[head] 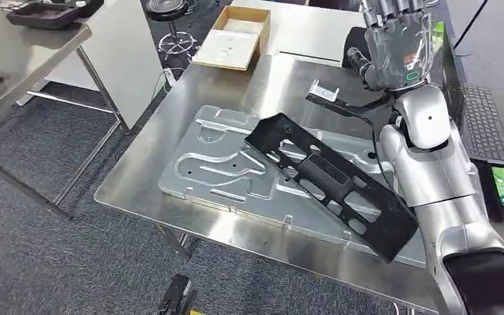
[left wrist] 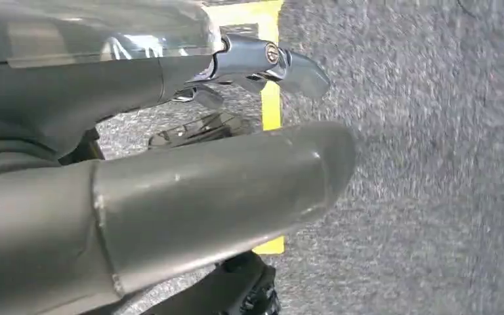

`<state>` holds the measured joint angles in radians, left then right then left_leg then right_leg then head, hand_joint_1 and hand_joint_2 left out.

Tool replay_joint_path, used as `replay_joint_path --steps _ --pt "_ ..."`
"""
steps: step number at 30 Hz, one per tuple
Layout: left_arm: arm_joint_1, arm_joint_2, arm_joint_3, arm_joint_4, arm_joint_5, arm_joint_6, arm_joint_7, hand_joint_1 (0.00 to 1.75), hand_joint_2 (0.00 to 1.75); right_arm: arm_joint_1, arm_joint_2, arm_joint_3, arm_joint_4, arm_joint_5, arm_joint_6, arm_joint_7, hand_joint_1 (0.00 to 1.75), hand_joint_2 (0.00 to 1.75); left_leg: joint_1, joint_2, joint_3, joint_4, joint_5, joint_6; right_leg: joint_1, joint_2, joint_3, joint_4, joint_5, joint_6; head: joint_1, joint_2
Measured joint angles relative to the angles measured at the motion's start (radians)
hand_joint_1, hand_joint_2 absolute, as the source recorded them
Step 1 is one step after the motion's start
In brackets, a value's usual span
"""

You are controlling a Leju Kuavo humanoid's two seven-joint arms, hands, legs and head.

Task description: Take the parts from the cabinet and place them on the table.

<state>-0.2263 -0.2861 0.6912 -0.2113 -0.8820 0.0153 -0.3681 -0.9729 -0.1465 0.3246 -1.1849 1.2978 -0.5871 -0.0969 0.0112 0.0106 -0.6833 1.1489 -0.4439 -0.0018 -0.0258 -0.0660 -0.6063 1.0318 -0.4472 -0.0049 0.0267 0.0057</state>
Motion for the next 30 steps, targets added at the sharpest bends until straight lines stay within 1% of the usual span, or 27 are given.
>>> replay_joint_path --steps 1,2,3,5,6,7,8,9,10,11,12,13,14,15,16,17,18,21,22,23,24,25,26,27,28,29,30 --pt "-0.001 0.0 0.0 0.0 0.0 0.001 0.0 0.0 0.0 -0.006 0.0 0.001 0.0 0.0 0.0 0.0 0.0 1.75 -0.002 0.028 0.045 -0.083 0.031 0.007 0.002 -0.011 0.003 0.0 -0.002 0.004 0.0 0.0" --pt "-0.003 0.0 0.0 0.0 0.0 0.001 0.0 0.0 0.0 -0.012 0.0 0.002 0.001 0.001 0.002 0.0 0.0 1.75 -0.014 0.072 0.06 -0.12 0.017 0.013 0.009 -0.019 0.004 0.001 -0.005 0.008 0.0 0.0" --pt "-0.004 0.0 0.0 0.0 0.0 0.001 0.0 0.0 0.0 -0.018 0.0 0.002 0.003 0.002 0.005 0.002 0.0 1.75 -0.015 0.054 0.058 -0.122 0.024 0.021 0.012 -0.026 0.003 0.0 -0.006 0.013 0.002 0.0" --pt "-0.003 0.0 0.0 0.0 0.0 0.001 0.001 0.0 0.0 -0.02 0.001 0.006 0.006 0.003 0.007 0.003 0.0 1.75 -0.018 0.032 0.053 -0.121 0.025 0.027 0.014 -0.047 0.01 -0.005 -0.004 0.023 0.001 0.0" --pt "-0.003 -0.001 0.0 0.0 0.0 0.001 0.001 0.0 0.0 -0.022 0.005 0.012 0.007 0.003 0.007 0.003 0.0 1.75 -0.014 0.02 0.057 -0.129 0.03 0.036 0.014 -0.058 0.015 -0.007 -0.007 0.03 0.0 0.0" --pt "-0.001 -0.002 0.0 0.0 0.0 0.001 0.001 0.0 0.0 -0.024 0.004 0.014 0.008 0.003 0.008 0.002 0.0 1.75 -0.007 0.01 0.065 -0.14 0.037 0.042 0.007 -0.043 0.015 0.002 -0.018 0.036 0.002 0.0" --pt "-0.003 -0.002 0.0 0.0 -0.001 0.001 0.001 0.0 0.0 -0.028 0.005 0.015 0.01 0.003 0.009 0.003 0.0 1.75 -0.007 0.0 0.066 -0.143 0.041 0.048 0.005 0.002 0.002 0.032 -0.042 0.037 0.001 0.0" --pt "-0.005 -0.003 0.0 0.0 -0.001 0.001 0.002 0.0 0.0 -0.032 0.004 0.016 0.011 0.003 0.01 0.003 0.0 1.75 -0.008 -0.009 0.064 -0.143 0.042 0.052 0.003 0.034 -0.031 0.102 -0.083 0.037 0.002 0.0" --pt "-0.006 -0.003 0.0 0.0 -0.002 -0.002 0.002 0.0 0.0 -0.031 0.002 0.016 0.014 0.004 0.011 0.003 0.0 1.75 -0.009 -0.022 0.064 -0.143 0.042 0.054 0.004 0.051 -0.069 0.181 -0.118 0.038 0.002 0.0" --pt "-0.006 -0.003 0.0 0.0 -0.004 -0.002 0.003 0.0 0.0 -0.028 0.002 0.018 0.02 0.006 0.01 0.003 0.0 1.75 -0.01 -0.035 0.064 -0.143 0.042 0.056 0.004 0.06 -0.104 0.249 -0.141 0.039 0.002 0.0" --pt "-0.004 -0.003 0.0 0.0 -0.006 -0.002 0.006 0.0 0.0 -0.025 0.002 0.019 0.025 0.009 0.009 0.003 0.0 1.75 -0.012 -0.048 0.064 -0.141 0.042 0.056 0.004 0.063 -0.125 0.282 -0.142 0.04 0.002 0.0" --pt "-0.001 -0.003 0.0 0.0 -0.008 -0.003 0.009 0.0 0.0 -0.022 0.002 0.022 0.029 0.011 0.008 0.004 0.0 1.75 -0.012 -0.061 0.064 -0.14 0.042 0.056 0.004 0.064 -0.124 0.272 -0.121 0.039 0.002 0.0" --pt "0.0 -0.003 0.0 0.0 -0.008 -0.003 0.01 0.0 0.0 -0.021 0.002 0.024 0.031 0.012 0.007 0.005 0.0 1.75 -0.012 -0.075 0.064 -0.137 0.042 0.055 0.004 0.067 -0.104 0.221 -0.081 0.037 0.002 0.0" --pt "0.0 -0.003 0.0 0.0 -0.009 -0.003 0.011 0.0 0.0 -0.022 0.002 0.025 0.031 0.013 0.007 0.005 0.0 1.75 -0.012 -0.089 0.064 -0.133 0.04 0.054 0.003 0.074 -0.066 0.139 -0.032 0.033 0.002 0.0" --pt "0.0 -0.003 0.0 0.0 -0.009 -0.003 0.011 0.0 0.0 -0.025 0.002 0.025 0.031 0.013 0.006 0.006 0.0 1.75 -0.012 -0.103 0.064 -0.129 0.038 0.051 0.003 0.105 -0.023 0.047 0.014 0.028 0.002 0.0" --pt "0.001 -0.005 0.0 0.0 -0.01 -0.003 0.012 0.0 0.0 -0.026 0.002 0.025 0.032 0.013 0.006 0.006 0.0 1.75 -0.011 -0.111 0.058 -0.127 0.037 0.048 -0.001 0.151 -0.007 0.017 0.0 0.023 0.001 0.0" --pt "-0.001 -0.004 0.0 0.0 -0.013 -0.004 0.014 0.0 0.0 -0.027 0.002 0.026 0.032 0.013 0.005 0.006 0.0 1.75 -0.011 -0.123 0.052 -0.12 0.038 0.043 0.0 0.15 -0.006 -0.003 0.002 0.024 0.001 0.0" --pt "0.008 -0.004 0.0 0.0 -0.018 -0.004 0.016 0.0 0.0 -0.025 -0.002 0.028 0.031 0.011 0.0 0.014 0.0 1.75 -0.002 -0.156 0.044 -0.133 0.046 0.021 0.008 0.117 -0.001 -0.004 0.003 0.016 0.002 0.0" --pt "0.011 -0.001 0.0 0.0 -0.018 -0.004 0.017 0.0 0.0 -0.025 -0.001 0.029 0.029 0.011 -0.001 0.014 0.0 1.75 -0.005 -0.132 0.041 -0.122 0.039 0.018 -0.006 0.101 0.007 -0.018 0.009 0.008 0.002 0.0" --pt "0.012 -0.001 0.0 0.0 -0.018 -0.004 0.016 0.0 0.0 -0.024 -0.001 0.03 0.029 0.011 -0.001 0.014 0.0 1.75 -0.013 -0.074 0.033 -0.1 0.023 0.011 -0.004 0.091 0.014 -0.023 0.009 0.004 -0.002 0.0" --pt "0.011 -0.001 0.0 0.0 -0.018 -0.003 0.014 0.0 0.0 -0.025 -0.002 0.03 0.029 0.011 -0.002 0.015 0.0 1.75 -0.01 -0.041 0.003 -0.04 -0.014 0.006 -0.003 0.076 0.016 -0.024 0.009 0.0 -0.005 0.0" --pt "0.01 0.0 0.0 0.0 -0.018 -0.002 0.011 0.0 0.0 -0.025 -0.004 0.03 0.028 0.01 -0.002 0.015 0.0 1.75 -0.005 -0.025 -0.039 0.044 -0.052 0.001 -0.002 0.062 0.017 -0.024 0.007 -0.003 -0.005 0.0" --pt "0.01 0.002 0.0 0.0 -0.018 -0.002 0.01 0.0 0.0 -0.023 -0.004 0.031 0.028 0.01 -0.002 0.015 0.0 1.75 0.0 -0.021 -0.079 0.124 -0.081 -0.003 -0.002 0.047 0.018 -0.024 0.005 -0.003 -0.005 0.0" --pt "0.01 0.003 0.0 0.0 -0.016 -0.001 0.008 0.0 0.0 -0.021 -0.004 0.032 0.028 0.01 -0.002 0.015 0.0 1.75 0.003 -0.018 -0.105 0.171 -0.088 -0.007 -0.002 0.035 0.018 -0.023 0.004 -0.003 -0.006 0.0" --pt "0.01 0.006 0.0 0.0 -0.012 0.0 0.007 0.0 0.0 -0.02 -0.003 0.033 0.028 0.01 -0.004 0.015 0.0 1.75 0.005 -0.017 -0.108 0.17 -0.074 -0.01 -0.003 0.023 0.02 -0.023 0.002 -0.001 -0.006 0.0" --pt "0.01 0.008 0.0 0.0 -0.007 0.003 0.005 0.0 0.0 -0.02 -0.003 0.035 0.028 0.01 -0.005 0.014 0.0 1.75 0.007 -0.014 -0.086 0.123 -0.041 -0.012 -0.003 0.009 0.021 -0.021 -0.001 0.002 -0.006 0.0" --pt "0.01 0.011 0.001 0.0 -0.005 0.004 0.005 0.0 0.0 -0.021 -0.002 0.036 0.028 0.009 -0.005 0.014 0.0 1.75 0.008 -0.006 -0.045 0.045 0.0 -0.012 -0.004 -0.003 0.025 -0.02 -0.005 0.005 -0.006 0.0"
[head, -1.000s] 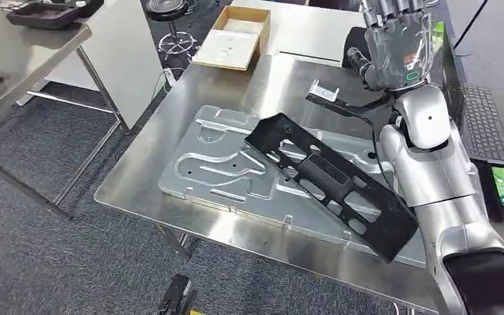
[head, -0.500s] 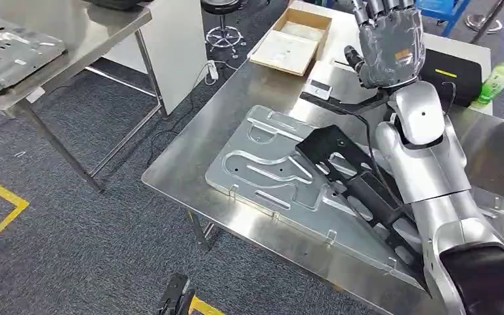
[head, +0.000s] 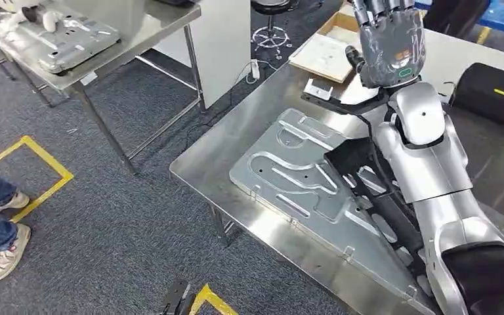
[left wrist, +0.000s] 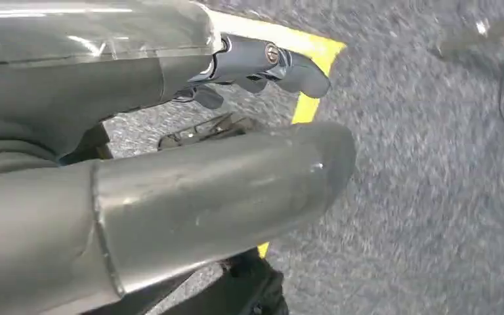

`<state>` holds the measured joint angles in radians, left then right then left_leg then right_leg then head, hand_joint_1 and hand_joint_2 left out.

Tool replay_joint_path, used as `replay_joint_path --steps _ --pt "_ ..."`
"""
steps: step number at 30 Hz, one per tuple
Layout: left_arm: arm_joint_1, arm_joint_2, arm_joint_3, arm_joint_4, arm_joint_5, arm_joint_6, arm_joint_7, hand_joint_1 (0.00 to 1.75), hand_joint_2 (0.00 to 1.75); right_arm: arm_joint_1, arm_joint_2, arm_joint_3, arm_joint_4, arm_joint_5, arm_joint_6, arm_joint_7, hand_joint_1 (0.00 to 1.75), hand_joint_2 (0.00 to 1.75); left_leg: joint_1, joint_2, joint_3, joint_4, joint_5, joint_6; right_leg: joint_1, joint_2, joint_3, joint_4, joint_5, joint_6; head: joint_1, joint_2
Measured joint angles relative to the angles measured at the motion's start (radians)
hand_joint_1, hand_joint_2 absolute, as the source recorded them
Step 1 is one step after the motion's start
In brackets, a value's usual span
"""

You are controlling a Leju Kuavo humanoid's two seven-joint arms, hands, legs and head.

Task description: Take the parts from the cabinet and place them on the table.

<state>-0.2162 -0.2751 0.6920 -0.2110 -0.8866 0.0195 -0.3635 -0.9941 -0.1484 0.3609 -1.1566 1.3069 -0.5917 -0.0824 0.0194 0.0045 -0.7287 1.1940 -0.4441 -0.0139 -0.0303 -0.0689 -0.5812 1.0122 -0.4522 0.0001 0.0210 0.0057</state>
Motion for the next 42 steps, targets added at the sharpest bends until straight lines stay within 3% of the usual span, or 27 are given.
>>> replay_joint_path --steps 1,2,3,7,9,11,12,13,15,16,17,18,21,22,24,25,27,28,29,31,32,33,37,38,39,40,42 --pt "-0.001 0.003 0.0 0.0 0.005 0.001 -0.002 0.0 0.0 -0.002 0.002 0.002 0.0 0.0 0.0 0.0 0.0 1.75 -0.001 0.025 0.052 -0.096 0.042 0.002 0.0 -0.012 0.005 0.003 -0.006 0.004 0.0 0.0" --pt "-0.001 0.003 0.0 0.0 0.005 0.001 -0.003 0.0 0.0 -0.005 0.004 0.004 0.0 0.0 0.0 -0.001 0.0 1.75 -0.007 0.073 0.084 -0.165 0.045 0.004 0.004 -0.022 0.009 0.005 -0.011 0.01 0.0 0.0" --pt "-0.004 0.004 0.001 0.0 0.007 0.001 -0.005 0.0 0.0 -0.011 0.005 0.005 0.0 0.0 -0.001 -0.001 0.0 1.75 -0.014 0.063 0.089 -0.17 0.045 0.018 0.012 -0.03 0.007 0.01 -0.017 0.018 0.002 0.0" --pt "0.003 0.01 0.008 0.0 0.01 0.002 -0.007 0.0 0.0 -0.023 0.026 0.016 0.001 0.002 -0.002 -0.003 0.0 1.75 -0.011 0.018 0.089 -0.177 0.05 0.046 0.012 -0.069 0.019 0.001 -0.025 0.038 0.003 0.0" --pt "0.004 0.01 0.009 0.0 0.012 0.002 -0.009 0.0 0.0 -0.027 0.028 0.021 0.001 0.002 -0.003 -0.003 0.0 1.75 -0.008 -0.003 0.09 -0.182 0.054 0.057 0.003 0.026 -0.005 0.078 -0.082 0.039 0.003 0.0" --pt "0.004 0.011 0.01 0.0 0.017 0.002 -0.011 0.0 0.0 -0.025 0.027 0.022 0.003 0.002 -0.004 -0.003 0.0 1.75 -0.01 -0.032 0.09 -0.182 0.053 0.06 0.007 0.062 -0.088 0.244 -0.156 0.038 0.003 0.0" --pt "0.006 0.011 0.01 0.0 0.018 0.002 -0.011 0.0 0.0 -0.023 0.027 0.023 0.003 0.002 -0.004 -0.003 0.0 1.75 -0.012 -0.045 0.09 -0.18 0.053 0.061 0.009 0.067 -0.123 0.302 -0.169 0.038 0.003 0.0" --pt "0.009 0.012 0.011 0.0 0.02 0.003 -0.012 0.0 0.0 -0.021 0.027 0.026 0.003 0.002 -0.004 -0.003 0.0 1.75 -0.014 -0.059 0.09 -0.179 0.053 0.061 0.01 0.068 -0.138 0.317 -0.158 0.035 0.003 0.0" --pt "0.012 0.015 0.013 0.0 0.024 0.003 -0.013 0.0 0.0 -0.023 0.029 0.028 0.003 0.0 -0.004 -0.003 0.0 1.75 -0.017 -0.091 0.092 -0.175 0.052 0.061 0.01 0.073 -0.101 0.207 -0.068 0.024 0.003 0.0" --pt "0.011 0.016 0.015 0.0 0.025 0.004 -0.013 0.0 0.0 -0.024 0.029 0.029 0.002 0.0 -0.005 -0.003 0.0 1.75 -0.019 -0.105 0.093 -0.174 0.052 0.06 0.012 0.093 -0.064 0.119 -0.017 0.016 0.003 0.0" --pt "0.012 0.015 0.016 0.0 0.025 0.004 -0.013 0.0 0.0 -0.026 0.029 0.03 0.002 0.0 -0.005 -0.005 0.0 1.75 -0.015 -0.115 0.091 -0.174 0.051 0.059 0.011 0.14 -0.036 0.039 0.013 0.007 0.003 0.0" --pt "0.011 0.015 0.017 0.0 0.026 0.005 -0.013 0.0 0.0 -0.026 0.03 0.032 0.002 0.0 -0.007 -0.006 0.0 1.75 -0.021 -0.124 0.085 -0.171 0.052 0.055 0.008 0.159 -0.027 0.025 0.002 0.005 0.001 0.0" --pt "0.014 0.017 0.019 0.0 0.026 0.006 -0.013 0.0 0.0 -0.027 0.037 0.035 0.001 0.0 -0.009 -0.009 0.0 1.75 -0.006 -0.159 0.077 -0.179 0.061 0.033 0.018 0.13 -0.025 0.016 0.002 0.003 0.003 0.0" --pt "0.017 0.018 0.02 0.0 0.026 0.008 -0.013 0.0 0.0 -0.027 0.043 0.036 -0.001 0.0 -0.009 -0.01 0.0 1.75 -0.014 -0.171 0.076 -0.182 0.062 0.025 0.009 0.116 -0.016 0.001 0.008 -0.002 0.003 0.0" --pt "0.019 0.021 0.023 0.0 0.026 0.01 -0.015 0.0 0.0 -0.027 0.046 0.036 -0.004 0.0 -0.013 -0.01 0.0 1.75 -0.019 -0.072 0.056 -0.127 0.023 0.02 0.007 0.089 -0.002 -0.012 0.013 -0.008 -0.003 0.0" --pt "0.015 0.021 0.024 0.0 0.027 0.01 -0.016 0.0 0.0 -0.028 0.046 0.036 -0.005 -0.001 -0.014 -0.01 0.0 1.75 -0.016 -0.038 0.021 -0.054 -0.015 0.014 0.009 0.074 0.0 -0.011 0.012 -0.01 -0.003 0.0" --pt "0.012 0.024 0.026 0.0 0.028 0.012 -0.02 0.0 0.0 -0.024 0.048 0.037 -0.005 -0.002 -0.014 -0.01 0.0 1.75 -0.009 -0.015 -0.052 0.092 -0.07 0.007 0.013 0.043 0.003 -0.01 0.008 -0.014 -0.003 0.0" --pt "0.012 0.026 0.027 0.0 0.029 0.013 -0.021 0.0 0.0 -0.021 0.051 0.037 -0.005 -0.003 -0.015 -0.01 0.0 1.75 -0.006 -0.012 -0.067 0.12 -0.07 0.004 0.013 0.03 0.003 -0.009 0.006 -0.013 -0.003 0.0" --pt "0.013 0.028 0.027 0.0 0.029 0.015 -0.022 0.0 0.0 -0.019 0.054 0.039 -0.005 -0.005 -0.016 -0.01 0.0 1.75 -0.005 -0.009 -0.055 0.094 -0.047 0.002 0.013 0.016 0.003 -0.008 0.004 -0.012 -0.003 0.0" --pt "0.012 0.035 0.028 0.0 0.029 0.017 -0.024 0.0 0.0 -0.019 0.058 0.042 -0.006 -0.008 -0.02 -0.01 0.0 1.75 -0.003 0.006 0.025 -0.057 0.029 0.002 0.011 -0.008 0.006 -0.002 -0.003 -0.007 -0.003 0.0" --pt "0.011 0.038 0.029 0.0 0.029 0.018 -0.026 0.0 0.0 -0.019 0.059 0.043 -0.008 -0.01 -0.021 -0.01 0.0 1.75 -0.005 0.038 0.076 -0.145 0.06 0.006 0.012 -0.019 0.009 0.002 -0.009 -0.002 -0.003 0.0" --pt "0.008 0.039 0.029 0.0 0.029 0.019 -0.026 0.0 0.0 -0.02 0.061 0.043 -0.01 -0.01 -0.024 -0.01 0.0 1.75 -0.02 0.064 0.089 -0.167 0.042 0.016 0.021 -0.028 0.007 0.004 -0.014 0.005 -0.003 0.0" --pt "0.007 0.045 0.033 0.0 0.029 0.019 -0.026 0.0 0.0 -0.021 0.071 0.044 -0.01 -0.011 -0.026 -0.01 0.0 1.75 -0.019 0.018 0.084 -0.177 0.049 0.042 0.024 -0.063 0.019 -0.003 -0.019 0.023 -0.002 0.0" --pt "0.009 0.046 0.033 0.0 0.029 0.019 -0.027 0.0 0.0 -0.021 0.071 0.044 -0.012 -0.011 -0.026 -0.01 0.0 1.75 -0.01 0.006 0.09 -0.186 0.055 0.05 0.016 -0.037 0.02 0.006 -0.031 0.032 -0.002 0.0" --pt "0.008 0.046 0.034 0.0 0.029 0.019 -0.027 0.0 0.0 -0.021 0.07 0.044 -0.013 -0.011 -0.027 -0.01 0.0 1.75 -0.009 -0.003 0.091 -0.188 0.056 0.056 0.014 0.018 0.004 0.046 -0.062 0.032 -0.002 0.0" --pt "0.005 0.047 0.034 0.0 0.029 0.019 -0.027 0.0 0.0 -0.021 0.07 0.044 -0.013 -0.012 -0.029 -0.01 0.0 1.75 -0.01 -0.013 0.09 -0.188 0.057 0.06 0.013 0.045 -0.028 0.113 -0.101 0.031 -0.002 0.0" --pt "0.004 0.047 0.034 0.0 0.029 0.019 -0.028 0.0 0.0 -0.013 0.068 0.044 -0.012 -0.013 -0.029 -0.01 0.0 1.75 -0.012 -0.037 0.09 -0.187 0.056 0.062 0.016 0.066 -0.107 0.271 -0.164 0.032 -0.002 0.0"
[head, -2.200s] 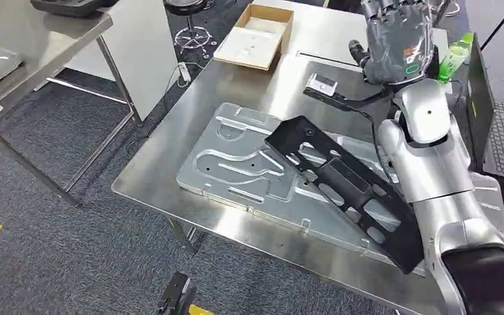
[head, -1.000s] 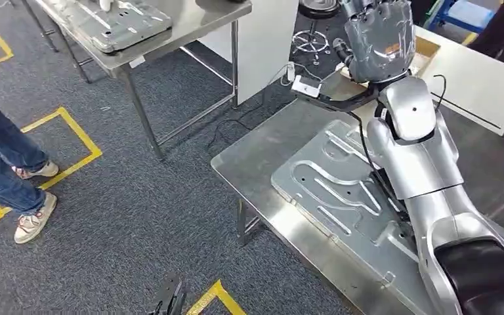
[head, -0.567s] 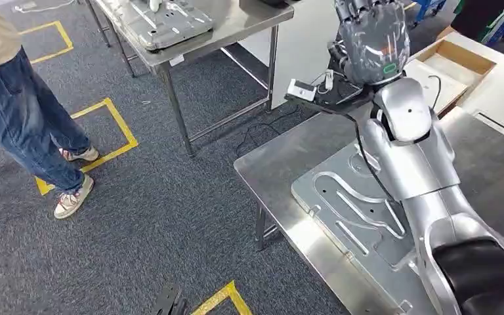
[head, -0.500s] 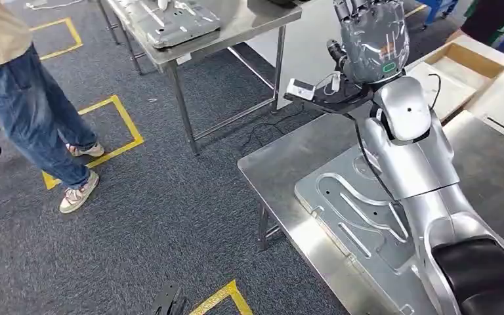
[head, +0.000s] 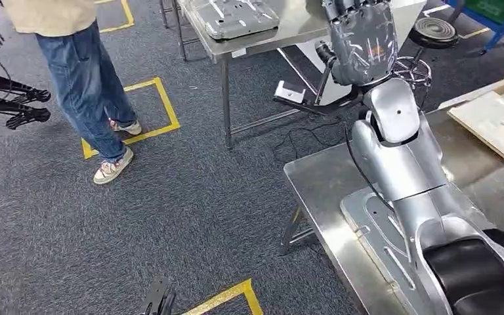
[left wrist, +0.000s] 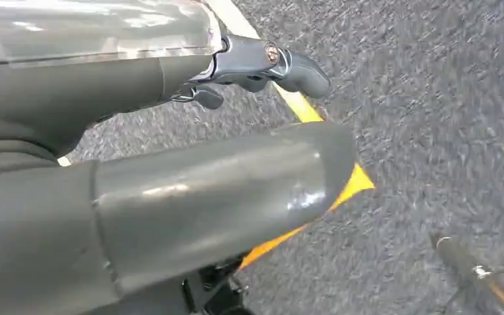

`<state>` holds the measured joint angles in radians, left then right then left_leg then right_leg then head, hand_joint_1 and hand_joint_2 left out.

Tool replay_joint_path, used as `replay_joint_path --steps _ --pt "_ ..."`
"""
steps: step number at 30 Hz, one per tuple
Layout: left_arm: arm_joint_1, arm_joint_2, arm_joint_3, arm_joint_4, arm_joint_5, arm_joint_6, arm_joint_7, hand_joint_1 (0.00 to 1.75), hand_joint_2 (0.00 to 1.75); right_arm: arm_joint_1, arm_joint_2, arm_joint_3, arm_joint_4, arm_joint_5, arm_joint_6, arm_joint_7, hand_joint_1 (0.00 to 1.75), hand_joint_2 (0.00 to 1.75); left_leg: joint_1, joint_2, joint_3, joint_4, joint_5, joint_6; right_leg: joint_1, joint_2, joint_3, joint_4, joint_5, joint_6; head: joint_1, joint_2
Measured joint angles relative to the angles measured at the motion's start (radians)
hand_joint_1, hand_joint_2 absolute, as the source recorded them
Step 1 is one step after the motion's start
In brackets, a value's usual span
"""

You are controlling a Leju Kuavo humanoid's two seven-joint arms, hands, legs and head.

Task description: Take the parts from the cabinet and place them on the table.

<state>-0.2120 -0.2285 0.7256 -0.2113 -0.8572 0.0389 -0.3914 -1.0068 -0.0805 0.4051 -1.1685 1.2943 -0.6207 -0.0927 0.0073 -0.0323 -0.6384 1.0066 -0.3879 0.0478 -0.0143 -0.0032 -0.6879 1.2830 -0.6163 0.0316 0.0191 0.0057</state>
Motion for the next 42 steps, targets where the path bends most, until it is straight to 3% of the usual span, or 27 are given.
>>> replay_joint_path --steps 1,2,4,5,6,7,10,11,13,14,16,17,18,20,21,23,26,28,31,32,33,35,36,37,40,41,42 --pt "0.001 0.0 0.0 0.0 0.0 0.0 0.0 0.0 0.0 0.005 0.0 0.0 0.001 0.0 0.0 0.0 0.0 1.75 -0.002 -0.015 0.0 0.001 0.0 0.001 0.001 0.002 -0.029 0.047 -0.003 -0.002 0.0 0.0" --pt "0.003 0.001 0.001 0.0 0.0 0.0 0.0 0.0 0.0 0.008 0.0 0.0 0.001 0.0 0.0 0.0 0.0 1.75 -0.003 -0.029 0.001 0.003 0.0 0.001 0.001 0.003 -0.031 0.036 0.021 -0.005 0.0 0.0" --pt "0.002 0.002 0.001 0.0 0.0 0.0 -0.001 0.0 0.0 0.006 0.0 0.0 0.0 -0.001 -0.001 0.0 0.0 1.75 -0.005 -0.058 0.001 0.008 -0.001 0.0 0.001 0.011 0.024 -0.102 0.115 -0.016 0.0 0.0" --pt "0.002 0.002 0.001 0.0 0.001 0.001 -0.002 0.0 0.0 0.003 0.0 0.0 -0.001 -0.003 -0.002 -0.001 0.0 1.75 -0.006 -0.072 0.002 0.01 -0.002 -0.002 0.002 0.042 0.064 -0.195 0.165 -0.023 0.0 0.0" --pt "0.002 0.0 0.001 0.0 0.001 0.002 -0.003 0.0 0.0 0.002 0.0 0.0 -0.001 -0.005 -0.003 -0.002 0.0 1.75 -0.004 -0.08 -0.002 0.011 -0.002 -0.003 -0.001 0.095 0.083 -0.241 0.165 -0.032 -0.001 0.0" --pt "-0.001 0.002 0.001 0.0 0.0 0.003 -0.003 0.0 0.0 0.002 0.0 0.0 -0.001 -0.006 -0.003 -0.003 0.0 1.75 -0.004 -0.093 -0.009 0.015 0.0 -0.009 0.0 0.095 0.086 -0.261 0.165 -0.031 -0.002 0.0" --pt "0.006 0.008 0.001 0.0 -0.004 0.005 -0.002 0.0 0.0 0.004 0.002 0.001 -0.005 -0.004 -0.008 -0.009 0.0 1.75 0.007 -0.131 -0.015 0.002 0.009 -0.033 0.008 0.058 0.094 -0.266 0.168 -0.038 -0.001 0.0" --pt "0.008 0.014 0.001 0.0 -0.004 0.006 -0.002 0.0 0.0 0.005 0.004 0.002 -0.008 -0.003 -0.008 -0.009 0.0 1.75 0.003 -0.129 -0.016 0.006 0.007 -0.034 -0.01 0.041 0.106 -0.284 0.176 -0.041 0.0 0.0" --pt "0.009 0.016 0.001 0.0 -0.008 0.006 0.001 0.0 0.0 0.008 0.005 0.003 -0.01 0.0 -0.01 -0.009 0.0 1.75 -0.005 -0.017 -0.051 0.089 -0.048 -0.043 -0.002 0.013 0.119 -0.295 0.176 -0.046 -0.009 0.0" --pt "0.006 0.018 0.001 0.0 -0.011 0.007 0.003 0.0 0.0 0.009 0.005 0.003 -0.01 0.003 -0.01 -0.01 0.0 1.75 -0.001 0.007 -0.09 0.166 -0.085 -0.049 0.001 -0.001 0.119 -0.293 0.175 -0.048 -0.008 0.0" --pt "0.005 0.022 0.001 0.0 -0.01 0.008 0.005 0.0 0.0 0.015 0.005 0.004 -0.008 0.003 -0.011 -0.013 0.0 1.75 0.005 0.021 -0.151 0.289 -0.127 -0.056 0.004 -0.032 0.118 -0.289 0.169 -0.051 -0.009 0.0" --pt "0.008 0.023 0.001 0.0 -0.006 0.008 0.005 0.0 0.0 0.015 0.007 0.007 -0.006 0.004 -0.013 -0.017 0.0 1.75 0.007 0.025 -0.151 0.29 -0.114 -0.06 0.004 -0.047 0.119 -0.286 0.166 -0.05 -0.009 0.0" --pt "0.009 0.026 0.001 0.0 -0.005 0.008 0.005 0.0 0.0 0.015 0.01 0.009 -0.003 0.004 -0.015 -0.021 0.0 1.75 0.009 0.028 -0.129 0.25 -0.088 -0.062 0.004 -0.059 0.119 -0.283 0.162 -0.049 -0.009 0.0" --pt "0.009 0.031 0.001 0.0 -0.002 0.009 -0.001 0.0 0.0 0.008 0.02 0.01 0.003 0.003 -0.026 -0.026 0.0 1.75 0.011 0.055 -0.035 0.08 -0.01 -0.061 0.003 -0.082 0.123 -0.275 0.152 -0.043 -0.009 0.0" --pt "0.007 0.032 0.001 0.0 0.0 0.011 -0.005 0.0 0.0 0.0 0.026 0.01 0.007 0.002 -0.031 -0.029 0.0 1.75 0.004 0.101 -0.007 0.018 -0.016 -0.058 0.005 -0.093 0.124 -0.27 0.145 -0.037 -0.009 0.0" --pt "0.003 0.033 0.002 0.0 0.01 0.014 -0.012 0.0 0.0 -0.018 0.032 0.013 0.019 -0.002 -0.038 -0.033 0.0 1.75 -0.005 0.076 -0.008 0.02 -0.011 -0.036 0.013 -0.109 0.121 -0.266 0.14 -0.028 -0.009 0.0" --pt "0.005 0.04 0.009 0.0 0.017 0.015 -0.017 0.0 0.0 -0.023 0.052 0.02 0.034 -0.003 -0.043 -0.041 0.0 1.75 -0.001 0.04 -0.003 0.01 -0.006 -0.02 0.012 -0.136 0.129 -0.269 0.132 -0.015 -0.008 0.0" --pt "0.005 0.042 0.011 0.0 0.025 0.015 -0.021 0.0 0.0 -0.037 0.056 0.021 0.05 -0.004 -0.045 -0.044 0.0 1.75 0.002 0.023 -0.003 0.005 -0.003 -0.009 0.001 -0.036 0.098 -0.192 0.08 -0.012 -0.008 0.0" --pt "0.001 0.043 0.02 0.0 0.03 0.013 -0.022 0.0 0.0 -0.043 0.061 0.027 0.081 -0.005 -0.048 -0.045 0.0 1.75 0.001 -0.013 -0.003 0.006 -0.003 -0.004 0.002 0.001 -0.019 0.033 -0.005 -0.01 -0.008 0.0" --pt "0.003 0.045 0.022 0.0 0.03 0.013 -0.022 0.0 0.0 -0.042 0.063 0.032 0.089 -0.005 -0.048 -0.045 0.0 1.75 0.0 -0.029 -0.003 0.008 -0.003 -0.004 0.002 0.002 -0.036 0.052 0.006 -0.012 -0.008 0.0" --pt "0.006 0.045 0.024 0.0 0.03 0.013 -0.022 0.0 0.0 -0.043 0.065 0.034 0.093 -0.005 -0.048 -0.046 0.0 1.75 0.0 -0.043 -0.003 0.01 -0.004 -0.004 0.002 0.003 -0.027 0.018 0.042 -0.015 -0.008 0.0" --pt "0.009 0.046 0.026 0.0 0.03 0.013 -0.022 0.0 0.0 -0.051 0.069 0.034 0.1 -0.005 -0.048 -0.047 0.0 1.75 0.0 -0.071 -0.002 0.013 -0.004 -0.005 0.002 0.022 0.037 -0.138 0.139 -0.026 -0.008 0.0" --pt "0.01 0.046 0.026 0.0 0.031 0.013 -0.021 0.0 0.0 -0.057 0.07 0.034 0.102 -0.005 -0.048 -0.048 0.0 1.75 0.001 -0.083 -0.003 0.014 -0.005 -0.006 0.001 0.063 0.071 -0.219 0.176 -0.032 -0.008 0.0" --pt "0.011 0.044 0.026 0.0 0.031 0.011 -0.019 0.0 0.0 -0.062 0.071 0.035 0.107 -0.004 -0.048 -0.048 0.0 1.75 -0.003 -0.091 -0.01 0.018 -0.004 -0.013 -0.004 0.1 0.083 -0.246 0.164 -0.036 -0.008 0.0" --pt "0.02 0.045 0.027 0.0 0.031 0.007 -0.019 0.0 0.0 -0.067 0.08 0.043 0.116 0.004 -0.05 -0.047 0.0 1.75 0.013 -0.127 -0.017 0.01 0.005 -0.034 0.007 0.068 0.087 -0.255 0.162 -0.035 -0.008 0.0" --pt "0.025 0.046 0.028 0.0 0.03 0.006 -0.019 0.0 0.0 -0.068 0.085 0.047 0.119 0.004 -0.051 -0.045 0.0 1.75 0.007 -0.143 -0.018 0.004 0.009 -0.043 0.001 0.052 0.096 -0.268 0.167 -0.04 -0.007 0.0" --pt "0.032 0.047 0.028 0.0 0.03 0.006 -0.019 0.0 0.0 -0.069 0.085 0.048 0.121 0.004 -0.051 -0.043 0.0 1.75 0.002 -0.099 -0.025 0.028 -0.005 -0.043 -0.003 0.032 0.106 -0.282 0.175 -0.043 -0.008 0.0"
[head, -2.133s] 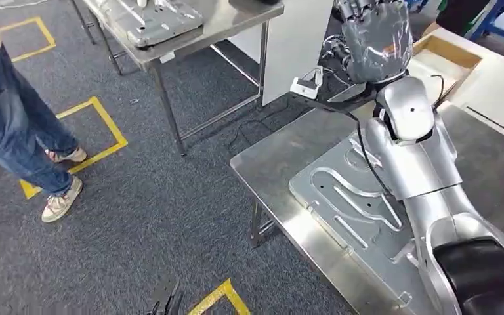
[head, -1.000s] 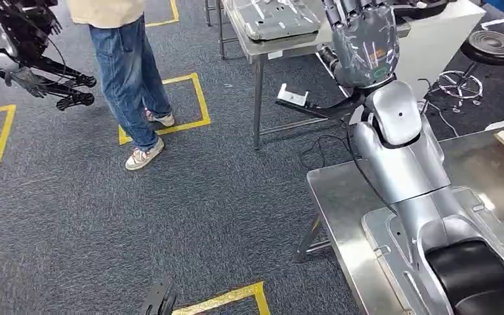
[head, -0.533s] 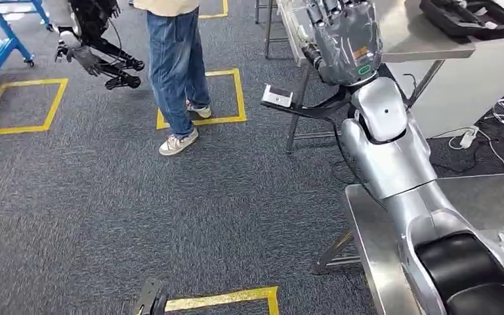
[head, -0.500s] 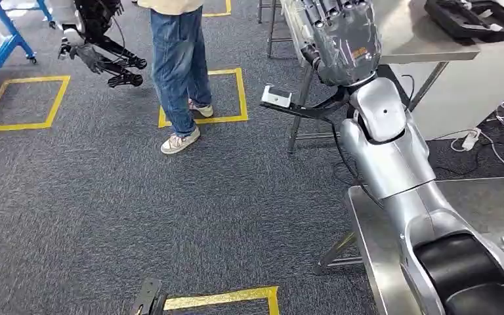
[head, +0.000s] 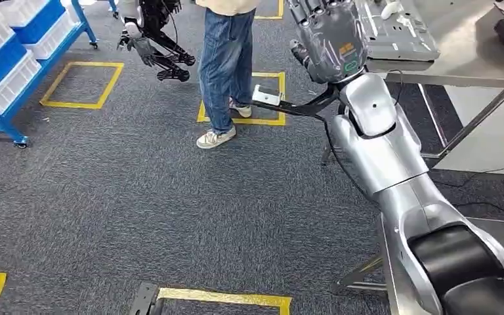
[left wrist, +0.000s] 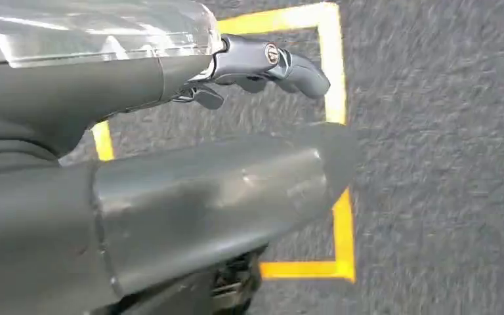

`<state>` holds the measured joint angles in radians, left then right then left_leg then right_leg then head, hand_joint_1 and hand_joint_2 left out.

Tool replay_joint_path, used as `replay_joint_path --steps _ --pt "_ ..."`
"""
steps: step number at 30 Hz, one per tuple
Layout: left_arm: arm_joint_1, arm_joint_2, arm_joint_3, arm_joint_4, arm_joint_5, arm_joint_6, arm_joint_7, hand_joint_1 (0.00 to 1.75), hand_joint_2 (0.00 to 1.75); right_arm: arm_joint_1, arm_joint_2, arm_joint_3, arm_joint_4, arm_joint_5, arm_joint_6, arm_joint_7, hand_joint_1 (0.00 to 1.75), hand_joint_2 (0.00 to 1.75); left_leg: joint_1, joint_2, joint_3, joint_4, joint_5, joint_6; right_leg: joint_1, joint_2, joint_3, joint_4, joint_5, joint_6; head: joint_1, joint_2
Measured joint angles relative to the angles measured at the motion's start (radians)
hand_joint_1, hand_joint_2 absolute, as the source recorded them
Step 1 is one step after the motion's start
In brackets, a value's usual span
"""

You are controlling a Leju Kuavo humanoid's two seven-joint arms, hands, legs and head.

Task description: Take the parts from the cabinet and place them on the table.

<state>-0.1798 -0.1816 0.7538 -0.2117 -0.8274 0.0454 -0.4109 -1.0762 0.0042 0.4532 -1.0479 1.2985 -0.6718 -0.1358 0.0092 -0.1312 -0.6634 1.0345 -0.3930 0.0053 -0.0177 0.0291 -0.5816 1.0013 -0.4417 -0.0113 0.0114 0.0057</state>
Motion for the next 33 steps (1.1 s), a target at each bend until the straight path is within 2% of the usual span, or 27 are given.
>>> replay_joint_path --steps 1,2,4,5,6,7,8,9,10,12,14,15,16,17,19,20,21,22,23,24,25,26,29,30,31,32,33 --pt "0.001 0.0 0.0 0.0 0.0 0.0 0.0 0.0 0.0 -0.002 0.003 0.003 0.002 0.0 -0.002 0.0 0.0 1.75 -0.006 0.061 -0.016 0.042 -0.03 -0.002 0.001 -0.01 0.006 -0.008 0.002 -0.008 -0.005 0.0" --pt "-0.001 0.0 0.0 0.0 0.0 0.0 0.0 0.0 0.0 -0.004 0.004 0.003 0.003 0.002 -0.004 0.0 0.0 1.75 -0.003 0.097 -0.05 0.114 -0.069 -0.006 0.005 -0.026 0.008 -0.008 0.001 -0.011 -0.005 0.0" --pt "-0.003 0.0 0.0 0.0 0.0 0.0 -0.001 0.0 0.0 -0.003 0.004 0.004 0.008 0.002 -0.005 0.0 0.0 1.75 0.004 0.119 -0.123 0.26 -0.129 -0.012 0.009 -0.058 0.008 -0.006 -0.003 -0.013 -0.005 0.0" --pt "0.0 0.0 0.0 0.0 0.0 0.0 0.0 0.0 0.0 -0.002 0.005 0.004 0.011 0.002 -0.005 0.0 0.0 1.75 0.007 0.122 -0.139 0.291 -0.132 -0.015 0.01 -0.074 0.008 -0.006 -0.004 -0.012 -0.005 0.0" --pt "0.002 0.0 0.0 0.0 0.0 0.0 0.0 0.0 0.0 -0.002 0.005 0.005 0.012 0.002 -0.005 0.0 0.0 1.75 0.01 0.125 -0.13 0.271 -0.112 -0.018 0.01 -0.087 0.008 -0.005 -0.006 -0.011 -0.005 0.0" --pt "0.004 0.0 0.0 0.0 0.0 0.0 0.0 0.0 0.0 -0.002 0.005 0.007 0.013 0.002 -0.005 0.0 0.0 1.75 0.014 0.129 -0.099 0.209 -0.076 -0.021 0.01 -0.1 0.009 -0.003 -0.009 -0.008 -0.005 0.0" --pt "0.003 0.0 0.0 0.0 0.0 0.0 0.002 0.0 0.0 -0.003 0.005 0.009 0.013 0.002 -0.005 0.0 0.0 1.75 0.015 0.143 -0.042 0.109 -0.03 -0.022 0.009 -0.114 0.01 0.001 -0.014 -0.004 -0.005 0.0" --pt "0.003 0.0 0.0 0.0 -0.001 0.001 0.007 0.0 0.0 -0.004 0.005 0.011 0.013 0.002 -0.004 0.0 0.0 1.75 0.015 0.178 0.01 0.015 0.003 -0.021 0.009 -0.125 0.012 0.007 -0.021 0.001 -0.005 0.0" --pt "0.002 0.0 0.0 0.0 -0.001 0.001 0.009 0.0 0.0 -0.004 0.006 0.012 0.014 0.002 -0.004 0.0 0.0 1.75 0.001 0.212 0.02 -0.002 -0.019 -0.013 0.016 -0.132 0.009 0.011 -0.026 0.007 -0.005 0.0" --pt "0.007 0.0 0.001 0.0 -0.001 0.002 0.01 0.0 0.0 -0.003 0.007 0.015 0.017 0.007 -0.005 0.002 0.0 1.75 0.001 0.185 0.014 -0.006 -0.01 0.003 0.022 -0.147 0.01 0.016 -0.029 0.016 -0.005 0.0" --pt "0.009 0.001 0.002 0.0 0.0 0.003 0.008 0.0 0.0 -0.002 0.016 0.023 0.024 0.016 -0.008 0.002 0.0 1.75 -0.003 0.165 0.012 -0.007 -0.01 0.014 0.018 -0.167 0.015 0.013 -0.032 0.024 -0.005 0.0" --pt "0.01 0.001 0.003 0.0 0.001 0.004 0.006 0.0 0.0 -0.003 0.019 0.026 0.028 0.017 -0.01 0.003 0.0 1.75 0.005 0.154 0.018 -0.015 -0.006 0.023 0.011 -0.154 0.013 0.018 -0.043 0.034 -0.005 0.0" --pt "0.01 0.001 0.003 0.0 0.003 0.004 0.003 0.0 0.0 -0.004 0.02 0.029 0.033 0.019 -0.011 0.003 0.0 1.75 0.005 0.143 0.018 -0.016 -0.005 0.026 0.007 -0.097 0.005 0.045 -0.064 0.036 -0.004 0.0" --pt "0.008 0.001 0.004 0.0 0.006 0.005 0.002 0.0 0.0 -0.004 0.023 0.032 0.038 0.02 -0.015 0.003 0.0 1.75 0.004 0.136 0.017 -0.016 -0.004 0.032 0.004 -0.06 -0.025 0.109 -0.101 0.034 -0.004 0.0" --pt "0.004 -0.001 0.005 0.0 0.009 0.004 0.0 0.0 0.0 0.0 0.024 0.042 0.056 0.036 -0.018 0.01 0.0 1.75 0.001 0.11 0.017 -0.016 -0.004 0.039 0.005 -0.033 -0.108 0.275 -0.172 0.035 -0.004 0.0" --pt "0.005 -0.001 0.005 0.0 0.008 0.003 0.0 0.0 0.0 0.007 0.024 0.044 0.061 0.038 -0.019 0.012 0.0 1.75 -0.001 0.095 0.017 -0.016 -0.004 0.04 0.005 -0.03 -0.137 0.327 -0.181 0.034 -0.004 0.0" --pt "0.008 -0.001 0.005 0.0 0.007 0.003 0.002 0.0 0.0 0.016 0.024 0.046 0.065 0.045 -0.02 0.019 0.0 1.75 -0.001 0.079 0.018 -0.016 -0.003 0.04 0.005 -0.029 -0.146 0.331 -0.164 0.032 -0.004 0.0" --pt "0.011 -0.001 0.005 0.0 0.006 0.002 0.003 0.0 0.0 0.025 0.024 0.048 0.065 0.05 -0.021 0.024 0.0 1.75 -0.001 0.065 0.018 -0.015 -0.003 0.04 0.005 -0.028 -0.133 0.291 -0.128 0.029 -0.004 0.0" --pt "0.014 -0.001 0.005 0.0 0.003 0.0 0.003 0.0 0.0 0.031 0.023 0.05 0.065 0.053 -0.021 0.029 0.0 1.75 -0.002 0.049 0.019 -0.013 -0.003 0.04 0.006 -0.021 -0.1 0.213 -0.077 0.022 -0.004 0.0" --pt "0.015 -0.002 0.005 0.0 0.001 -0.003 0.003 0.0 0.0 0.037 0.02 0.05 0.063 0.052 -0.022 0.032 0.0 1.75 -0.001 0.036 0.019 -0.012 -0.003 0.04 0.007 0.002 -0.059 0.118 -0.025 0.014 -0.004 0.0" --pt "0.016 -0.007 0.005 0.0 0.0 -0.009 0.001 0.0 0.0 0.044 0.014 0.049 0.056 0.044 -0.022 0.032 0.0 1.75 0.001 0.026 0.017 -0.011 -0.002 0.037 0.006 0.057 -0.031 0.046 -0.01 0.006 -0.004 0.0" --pt "0.014 -0.007 0.005 0.0 0.001 -0.011 0.0 0.0 0.0 0.052 0.01 0.046 0.049 0.036 -0.024 0.032 0.0 1.75 -0.002 0.014 0.012 -0.008 0.0 0.031 0.004 0.06 -0.022 0.027 -0.013 0.007 -0.005 0.0" --pt "0.015 -0.007 0.005 0.0 0.001 -0.017 -0.003 0.0 0.0 0.071 0.009 0.043 0.032 0.027 -0.026 0.026 0.0 1.75 0.012 -0.02 0.007 -0.02 0.009 0.009 0.014 0.032 -0.017 0.024 -0.014 0.005 -0.004 0.0" --pt "0.016 -0.006 0.005 0.0 0.005 -0.019 -0.004 0.0 0.0 0.074 0.009 0.042 0.028 0.027 -0.026 0.023 0.0 1.75 0.005 -0.022 0.007 -0.022 0.008 0.003 0.0 0.014 -0.005 0.003 -0.004 -0.002 -0.004 0.0" --pt "0.017 -0.005 0.005 0.0 0.012 -0.026 -0.005 0.0 0.0 0.076 0.009 0.039 0.027 0.027 -0.026 0.023 0.0 1.75 -0.001 0.037 -0.001 -0.004 -0.007 0.004 0.003 0.0 0.004 -0.011 0.0 -0.004 -0.004 0.0" --pt "0.013 -0.005 0.006 0.0 0.022 -0.032 -0.005 0.0 0.0 0.077 0.009 0.035 0.025 0.03 -0.027 0.021 0.0 1.75 -0.001 0.085 -0.023 0.047 -0.04 0.002 0.005 -0.013 0.009 -0.015 0.001 -0.009 -0.005 0.0" --pt "0.007 -0.003 0.006 0.0 0.024 -0.036 -0.005 0.0 0.0 0.08 0.008 0.033 0.026 0.033 -0.027 0.02 0.0 1.75 0.001 0.11 -0.057 0.122 -0.078 -0.003 0.008 -0.028 0.01 -0.014 0.0 -0.01 -0.005 0.0"
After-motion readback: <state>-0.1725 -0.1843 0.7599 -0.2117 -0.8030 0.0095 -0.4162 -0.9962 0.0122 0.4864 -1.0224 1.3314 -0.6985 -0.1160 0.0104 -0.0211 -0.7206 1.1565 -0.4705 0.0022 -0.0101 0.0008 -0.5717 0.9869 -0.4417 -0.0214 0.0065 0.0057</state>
